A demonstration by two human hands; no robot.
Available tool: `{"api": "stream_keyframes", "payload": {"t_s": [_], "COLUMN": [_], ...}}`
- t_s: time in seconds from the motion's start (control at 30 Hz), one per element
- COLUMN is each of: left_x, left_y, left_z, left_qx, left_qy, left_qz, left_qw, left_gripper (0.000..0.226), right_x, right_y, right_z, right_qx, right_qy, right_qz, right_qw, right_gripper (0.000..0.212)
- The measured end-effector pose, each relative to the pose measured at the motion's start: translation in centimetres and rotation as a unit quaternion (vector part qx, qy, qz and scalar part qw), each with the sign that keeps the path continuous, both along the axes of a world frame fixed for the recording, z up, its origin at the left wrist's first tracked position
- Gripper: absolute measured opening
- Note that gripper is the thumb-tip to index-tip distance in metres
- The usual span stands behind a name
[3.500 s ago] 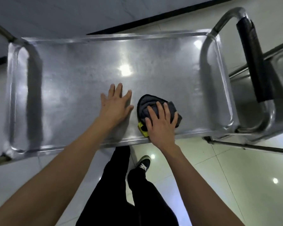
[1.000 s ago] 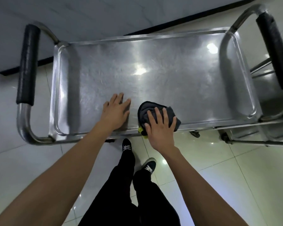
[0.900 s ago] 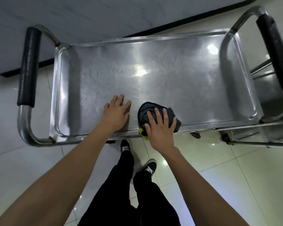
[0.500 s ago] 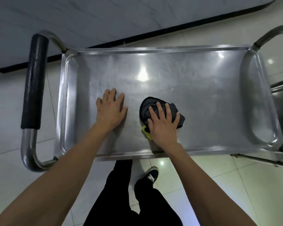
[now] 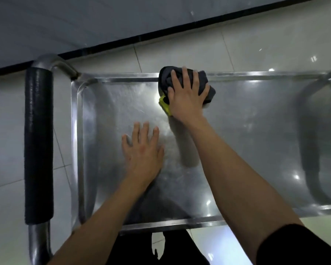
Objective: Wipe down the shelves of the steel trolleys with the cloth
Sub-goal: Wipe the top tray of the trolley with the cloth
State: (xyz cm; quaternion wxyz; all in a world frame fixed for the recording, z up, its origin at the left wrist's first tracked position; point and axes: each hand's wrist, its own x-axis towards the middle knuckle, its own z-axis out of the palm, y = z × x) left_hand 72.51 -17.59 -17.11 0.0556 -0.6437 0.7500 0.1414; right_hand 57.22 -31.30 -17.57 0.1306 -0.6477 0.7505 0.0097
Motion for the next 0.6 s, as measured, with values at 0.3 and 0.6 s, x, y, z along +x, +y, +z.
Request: {"api": "stream_keyframes", "payload": {"t_s": [0.3, 0.6], "left_x": [0.3, 1.8], "left_y": [-0.5, 0.2], "left_z": [0.3, 2.3], "left_qx": [0.032, 0.06], "left_qy": [-0.023, 0.0], "left_qz": [-0.028, -0.042], "left_qw": [0.999, 0.997], "left_gripper": [0.057, 0.059], "right_x": [-0.7, -2.8], "right_y": [0.7, 18.2], "right_z": [-0.3, -0.4], "right_qx": [-0.01, 0.017], "right_qy": [-0.019, 0.001], "right_qz": [0.014, 0.082], "right_qw": [1.0, 0.997], "right_gripper": [0.052, 0.051]}}
